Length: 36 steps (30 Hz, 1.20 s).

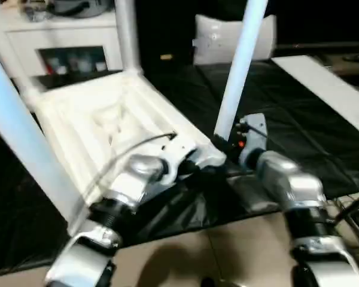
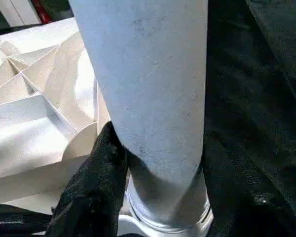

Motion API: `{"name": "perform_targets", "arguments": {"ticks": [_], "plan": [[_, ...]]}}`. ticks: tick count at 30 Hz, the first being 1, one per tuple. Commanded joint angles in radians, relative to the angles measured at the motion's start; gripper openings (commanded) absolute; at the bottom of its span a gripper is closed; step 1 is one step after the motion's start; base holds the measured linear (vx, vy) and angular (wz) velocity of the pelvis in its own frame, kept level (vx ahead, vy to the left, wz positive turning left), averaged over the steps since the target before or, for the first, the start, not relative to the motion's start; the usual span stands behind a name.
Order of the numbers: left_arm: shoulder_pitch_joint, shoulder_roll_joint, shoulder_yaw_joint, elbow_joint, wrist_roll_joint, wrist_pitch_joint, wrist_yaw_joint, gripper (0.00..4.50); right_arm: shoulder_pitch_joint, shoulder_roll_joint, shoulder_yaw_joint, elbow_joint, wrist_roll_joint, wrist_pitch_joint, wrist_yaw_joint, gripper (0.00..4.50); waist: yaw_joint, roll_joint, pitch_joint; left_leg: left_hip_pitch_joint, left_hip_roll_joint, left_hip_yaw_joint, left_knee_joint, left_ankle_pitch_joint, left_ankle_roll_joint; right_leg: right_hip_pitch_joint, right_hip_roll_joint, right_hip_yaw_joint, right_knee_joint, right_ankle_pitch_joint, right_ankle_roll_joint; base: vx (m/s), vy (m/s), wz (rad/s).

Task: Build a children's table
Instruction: Rotate leg to tighten

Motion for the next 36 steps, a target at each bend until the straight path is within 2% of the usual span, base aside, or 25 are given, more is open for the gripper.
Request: {"name": "perform_targets", "arguments": {"ticks": [1,2,3,4,5,7,9,10,12,13,14,17,18,20,21,22,27,31,32,36], "plan": [[-0.016,-0.010,-0.023,-0.022,0.007,-0.033,-0.014,0.00,0.010,0.019,0.023,-0.009,0.003,-0.004,0.034,2.51,-0.006,-0.005,-0.065,-0.002,-0.034,0.015,-0.040,-0.353,0.049,0.046,-0.040,-0.010,-0.134,-0.732,0.110,0.000,0.000,0.00],[-0.012,-0.001,-0.026,-0.021,0.012,-0.038,-0.019,0.00,0.016,0.018,0.020,-0.021,0.010,-0.002,0.052,2.67,-0.008,0.002,-0.067,-0.008,-0.014,0.003,-0.055,-0.362,0.048,0.057,-0.037,-0.011,-0.126,-0.658,0.101,0.000,0.000,0.00],[-0.010,0.006,-0.026,-0.020,0.013,-0.044,-0.022,0.00,0.023,0.013,0.020,-0.031,0.014,-0.007,0.070,2.71,-0.010,0.006,-0.066,-0.010,-0.003,-0.002,-0.062,-0.381,0.047,0.061,-0.037,-0.009,-0.120,-0.626,0.091,0.000,0.000,0.00],[-0.008,0.017,-0.025,-0.016,0.007,-0.065,-0.028,0.00,0.034,-0.003,0.025,-0.044,0.021,-0.015,0.098,2.71,-0.010,0.008,-0.067,-0.008,0.010,-0.010,-0.074,-0.412,0.047,0.061,-0.039,0.007,-0.106,-0.570,0.063,0.000,0.000,0.00],[-0.006,0.022,-0.025,-0.017,0.005,-0.074,-0.034,0.00,0.038,-0.013,0.028,-0.049,0.024,-0.015,0.112,2.85,-0.011,0.006,-0.067,-0.007,0.011,-0.010,-0.076,-0.420,0.046,0.058,-0.040,0.011,-0.103,-0.555,0.049,0.000,0.000,0.00],[0.007,0.049,-0.033,-0.024,-0.001,-0.115,-0.067,0.00,0.065,-0.073,0.049,-0.070,0.033,-0.034,0.191,3.08,-0.007,0.001,-0.069,-0.011,-0.002,-0.008,-0.074,-0.390,0.045,0.059,-0.046,0.017,-0.095,-0.540,0.018,0.000,0.000,0.00],[0.009,0.054,-0.036,-0.025,0.000,-0.124,-0.074,0.00,0.069,-0.084,0.050,-0.073,0.035,-0.039,0.204,3.27,-0.002,0.000,-0.070,-0.017,-0.001,-0.006,-0.076,-0.354,0.051,0.059,-0.048,0.026,-0.088,-0.515,-0.003,0.000,0.000,0.00],[0.013,0.060,-0.038,-0.028,0.000,-0.131,-0.085,0.00,0.074,-0.097,0.050,-0.078,0.039,-0.040,0.223,3.27,-0.002,-0.001,-0.071,-0.025,0.000,-0.006,-0.078,-0.333,0.053,0.062,-0.047,0.029,-0.082,-0.502,-0.015,0.000,0.000,0.00],[0.023,0.085,-0.043,-0.038,-0.004,-0.150,-0.125,0.00,0.087,-0.141,0.030,-0.095,0.061,-0.045,0.291,3.27,0.005,0.000,-0.075,-0.026,0.003,-0.004,-0.077,-0.290,0.058,0.063,-0.050,0.039,-0.075,-0.459,-0.039,0.000,0.000,0.00],[0.029,0.109,-0.052,-0.041,-0.005,-0.174,-0.154,0.00,0.096,-0.187,0.026,-0.110,0.070,-0.051,0.361,3.54,0.012,-0.003,-0.075,-0.028,0.005,-0.003,-0.077,-0.272,0.064,0.063,-0.050,0.043,-0.070,-0.438,-0.053,0.000,0.000,0.00],[0.030,0.116,-0.055,-0.040,-0.006,-0.184,-0.165,0.00,0.100,-0.201,0.029,-0.116,0.072,-0.053,0.383,3.54,0.021,-0.006,-0.076,-0.030,0.002,0.000,-0.075,-0.252,0.071,0.063,-0.048,0.050,-0.064,-0.423,-0.060,0.000,0.000,0.00],[0.036,0.153,-0.078,-0.044,-0.008,-0.208,-0.236,0.00,0.113,-0.269,0.044,-0.143,0.087,-0.042,0.483,3.74,0.040,-0.014,-0.080,-0.039,-0.006,0.006,-0.069,-0.185,0.089,0.061,-0.045,0.064,-0.048,-0.409,-0.074,0.000,0.000,0.00],[0.037,0.169,-0.086,-0.046,-0.008,-0.220,-0.265,0.00,0.114,-0.291,0.048,-0.143,0.086,-0.046,0.506,3.98,0.046,-0.012,-0.080,-0.036,-0.005,0.007,-0.069,-0.176,0.095,0.058,-0.045,0.065,-0.048,-0.409,-0.076,0.000,0.000,0.00],[0.040,0.200,-0.101,-0.048,-0.010,-0.254,-0.324,0.00,0.115,-0.330,0.057,-0.144,0.084,-0.053,0.551,4.06,0.059,-0.012,-0.079,-0.034,-0.004,0.010,-0.067,-0.159,0.092,0.055,-0.044,0.066,-0.046,-0.423,-0.080,0.000,0.000,0.00],[0.042,0.226,-0.113,-0.055,-0.019,-0.280,-0.389,0.00,0.121,-0.368,0.072,-0.155,0.090,-0.050,0.611,4.06,0.061,-0.012,-0.079,-0.035,-0.004,0.010,-0.067,-0.157,0.091,0.054,-0.043,0.068,-0.045,-0.423,-0.080,0.000,0.000,0.00],[0.042,0.226,-0.113,-0.055,-0.019,-0.280,-0.389,0.00,0.121,-0.368,0.072,-0.155,0.090,-0.050,0.611,4.06,0.063,-0.015,-0.080,-0.037,-0.004,0.010,-0.067,-0.154,0.091,0.057,-0.043,0.067,-0.043,-0.421,-0.078,0.000,0.000,0.00],[0.045,0.271,-0.138,-0.088,-0.061,-0.306,-0.544,0.00,0.150,-0.426,0.120,-0.206,0.114,-0.042,0.764,4.06,0.086,-0.008,-0.078,-0.028,0.006,0.012,-0.072,-0.158,0.079,0.051,-0.041,0.069,-0.040,-0.422,-0.084,0.000,0.000,0.00],[0.044,0.282,-0.156,-0.099,-0.068,-0.305,-0.587,0.00,0.153,-0.431,0.138,-0.213,0.127,-0.030,0.799,3.75,0.103,-0.009,-0.077,-0.021,0.009,0.016,-0.074,-0.176,0.065,0.046,-0.041,0.074,-0.040,-0.427,-0.090,0.000,0.000,0.00],[0.042,0.282,-0.161,-0.104,-0.074,-0.299,-0.605,0.00,0.154,-0.429,0.145,-0.214,0.135,-0.025,0.814,3.54,0.105,-0.009,-0.077,-0.021,0.009,0.016,-0.075,-0.180,0.063,0.048,-0.041,0.075,-0.040,-0.431,-0.088,0.000,0.000,0.00],[0.037,0.282,-0.166,-0.113,-0.082,-0.296,-0.634,0.00,0.160,-0.424,0.168,-0.225,0.144,-0.011,0.847,3.33,0.111,-0.010,-0.079,-0.024,0.007,0.017,-0.075,-0.165,0.062,0.049,-0.041,0.079,-0.037,-0.418,-0.087,0.000,0.000,0.00]]}}
